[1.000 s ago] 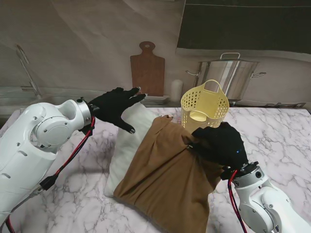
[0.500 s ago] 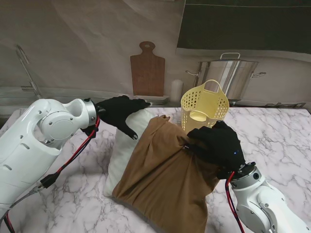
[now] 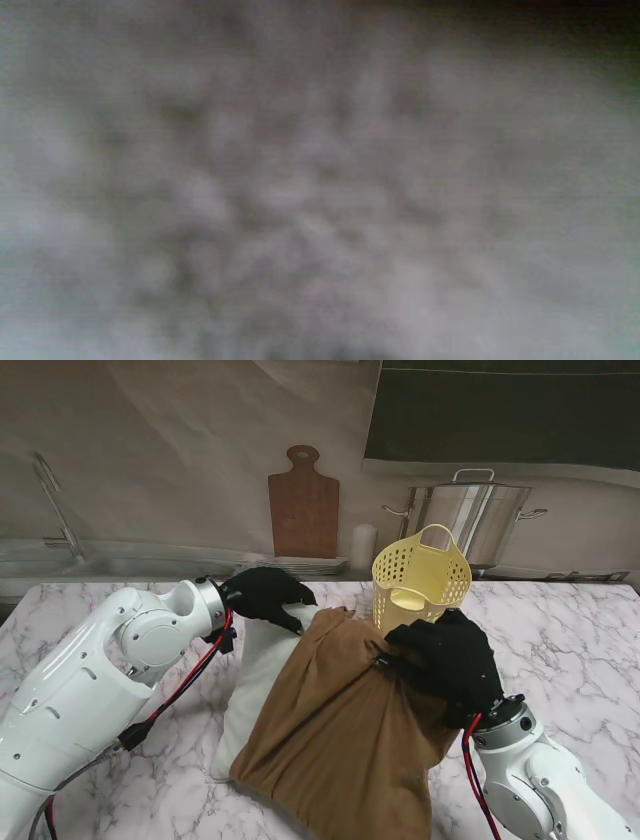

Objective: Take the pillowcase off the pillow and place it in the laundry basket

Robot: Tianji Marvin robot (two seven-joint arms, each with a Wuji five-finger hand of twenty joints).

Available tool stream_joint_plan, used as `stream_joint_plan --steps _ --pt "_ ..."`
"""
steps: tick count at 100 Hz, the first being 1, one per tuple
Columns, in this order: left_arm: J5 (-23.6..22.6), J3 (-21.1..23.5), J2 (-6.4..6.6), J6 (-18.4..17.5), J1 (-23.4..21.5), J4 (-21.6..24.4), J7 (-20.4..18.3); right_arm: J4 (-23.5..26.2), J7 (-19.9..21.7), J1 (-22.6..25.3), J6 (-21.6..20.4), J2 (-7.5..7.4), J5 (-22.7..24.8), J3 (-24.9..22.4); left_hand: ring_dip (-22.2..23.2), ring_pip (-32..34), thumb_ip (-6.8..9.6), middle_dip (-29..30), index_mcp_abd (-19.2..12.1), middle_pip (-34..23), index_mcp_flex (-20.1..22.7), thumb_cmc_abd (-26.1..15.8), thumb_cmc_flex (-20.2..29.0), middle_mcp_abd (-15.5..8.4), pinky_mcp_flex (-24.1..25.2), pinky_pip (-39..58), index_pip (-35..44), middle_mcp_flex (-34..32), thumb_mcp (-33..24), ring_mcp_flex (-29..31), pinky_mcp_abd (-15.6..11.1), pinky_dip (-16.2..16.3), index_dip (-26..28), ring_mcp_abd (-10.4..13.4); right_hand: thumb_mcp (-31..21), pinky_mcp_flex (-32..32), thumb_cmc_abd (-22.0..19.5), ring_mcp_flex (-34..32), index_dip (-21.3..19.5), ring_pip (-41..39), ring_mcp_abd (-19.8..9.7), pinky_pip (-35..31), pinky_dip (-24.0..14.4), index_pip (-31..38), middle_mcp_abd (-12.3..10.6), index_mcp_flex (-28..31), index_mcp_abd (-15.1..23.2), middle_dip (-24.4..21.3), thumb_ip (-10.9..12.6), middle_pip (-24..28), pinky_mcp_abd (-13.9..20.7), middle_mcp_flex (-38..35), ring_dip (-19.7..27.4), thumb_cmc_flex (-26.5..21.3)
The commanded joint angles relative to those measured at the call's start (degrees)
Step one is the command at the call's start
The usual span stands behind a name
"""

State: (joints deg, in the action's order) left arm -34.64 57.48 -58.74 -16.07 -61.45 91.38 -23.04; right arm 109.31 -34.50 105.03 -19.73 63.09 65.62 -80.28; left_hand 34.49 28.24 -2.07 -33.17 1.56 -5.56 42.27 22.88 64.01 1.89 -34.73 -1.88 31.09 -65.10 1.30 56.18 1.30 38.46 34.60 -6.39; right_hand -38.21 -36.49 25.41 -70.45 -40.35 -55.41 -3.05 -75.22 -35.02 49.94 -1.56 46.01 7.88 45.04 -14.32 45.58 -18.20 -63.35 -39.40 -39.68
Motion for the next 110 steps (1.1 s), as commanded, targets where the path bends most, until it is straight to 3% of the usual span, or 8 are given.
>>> stream_joint_plan --steps 1,24,35,60,75,81,92,110 --pt "-1.36 -0.1 -0.54 -0.45 -0.79 0.06 0.06 0.03 -0.59 -0.16 0.1 0.26 -0.23 0.08 3.92 5.92 3.3 -4.39 -5.77 -3.56 2.19 -1.95 7.82 -1.41 -0.69 73.62 7.54 -4.09 -4.15 3.11 -1.41 1.85 3.41 1.37 -9.72 0.89 -7.13 -2.09 -2.36 -0.69 -3.03 0.52 0.62 2.82 -3.22 1.2 17.19 0.41 4.17 1.34 0.43 1.73 -0.18 -6.78" --pt "-7.08 4.2 -1.72 -3.01 -4.37 1.94 9.44 -0.68 -0.22 -0.03 2.2 0.38 -0.74 -0.2 11.93 9.37 3.69 -12.67 -6.98 -8.2 -4.56 -4.94 9.18 1.57 2.32 73.32 15.51 1.61 -6.36 -0.08 -1.98 4.99 6.48 -0.27 -0.81 3.65 -4.9 3.81 17.64 8.36 -2.35 3.29 0.96 -1.68 -2.26 -16.01 4.74 -2.26 4.74 -5.21 -0.15 8.82 1.27 -5.56" --pt "-9.85 6.5 -1.74 -4.34 -5.67 3.51 11.39 -0.39 1.51 0.54 3.49 0.37 -1.07 -0.93 13.51 9.77 3.56 -13.04 -7.23 -10.19 -6.59 -5.93 9.43 1.51 2.79 72.9 18.3 3.07 -6.61 -1.15 -2.02 5.94 6.02 -2.28 -2.51 6.0 -3.82 9.45 13.33 13.52 -0.75 4.61 0.16 -20.88 0.04 -21.02 -3.22 -9.95 9.87 -9.19 0.35 20.54 1.68 6.6" --pt "-12.65 11.12 -1.55 -7.07 -8.98 6.86 12.95 2.55 5.84 4.03 7.44 0.3 -1.13 -3.73 13.6 9.94 3.54 -13.22 -7.18 -10.72 -7.45 -6.41 9.61 1.56 3.1 72.27 19.33 3.79 -6.67 -1.57 -1.79 6.11 5.84 -1.82 5.18 11.45 2.23 19.96 16.56 22.25 3.35 7.19 -1.3 -38.03 7.69 -33.12 -14.9 -22.02 9.01 -15.75 -0.89 37.76 5.28 24.2" --pt "-14.02 13.46 -1.33 -8.98 -11.28 8.56 13.33 5.0 8.51 7.12 10.51 0.05 0.76 -6.19 13.42 9.86 3.61 -13.17 -7.04 -10.78 -7.54 -6.28 9.69 1.63 2.99 72.07 19.46 3.82 -6.67 -1.44 -1.55 6.13 5.67 -1.82 1.68 6.53 2.84 9.39 11.07 14.66 0.31 4.91 -1.87 -32.7 0.64 -23.45 -11.1 -15.17 11.8 -5.47 -0.3 22.2 1.83 2.53" --pt "-14.93 14.21 -1.27 -9.66 -12.07 9.02 13.68 5.2 8.7 7.56 11.44 0.1 0.82 -6.43 13.33 9.8 3.65 -13.15 -6.96 -10.8 -7.55 -6.28 9.79 1.52 2.99 71.97 19.49 3.82 -6.71 -1.39 -1.44 6.13 5.6 -1.68 -5.16 4.02 3.7 3.98 9.11 10.41 -1.12 3.19 -1.42 -26.58 -1.08 -14.53 -6.51 -6.91 6.76 -3.74 0.28 10.19 0.51 -4.89" --pt "-15.66 14.95 -1.13 -10.38 -12.98 9.36 13.67 4.96 8.23 7.84 12.44 0.11 1.29 -6.82 13.13 9.7 3.7 -13.09 -6.97 -10.82 -7.55 -6.22 9.79 1.67 2.77 71.87 19.53 3.78 -6.67 -1.25 -1.42 6.15 5.45 -1.82 -10.39 1.71 0.6 -2.07 18.23 4.41 -1.98 0.92 -0.63 -0.24 -1.19 -4.84 3.91 -4.34 4.5 -0.74 0.88 1.78 -0.08 -7.44" --pt "-15.74 15.79 -1.03 -10.72 -14.07 9.31 13.5 2.35 2.83 6.62 11.48 0.5 0.95 -6.88 12.98 9.64 3.75 -12.99 -6.85 -10.78 -7.53 -6.18 9.78 1.7 2.64 71.78 19.61 3.82 -6.65 -1.17 -1.36 6.16 5.37 -1.87 -12.29 1.65 -3.26 -1.7 5.78 -0.73 -2.77 0.23 -0.19 1.61 -1.12 1.59 11.16 1.3 3.95 1.41 1.14 2.2 -0.04 -7.24"
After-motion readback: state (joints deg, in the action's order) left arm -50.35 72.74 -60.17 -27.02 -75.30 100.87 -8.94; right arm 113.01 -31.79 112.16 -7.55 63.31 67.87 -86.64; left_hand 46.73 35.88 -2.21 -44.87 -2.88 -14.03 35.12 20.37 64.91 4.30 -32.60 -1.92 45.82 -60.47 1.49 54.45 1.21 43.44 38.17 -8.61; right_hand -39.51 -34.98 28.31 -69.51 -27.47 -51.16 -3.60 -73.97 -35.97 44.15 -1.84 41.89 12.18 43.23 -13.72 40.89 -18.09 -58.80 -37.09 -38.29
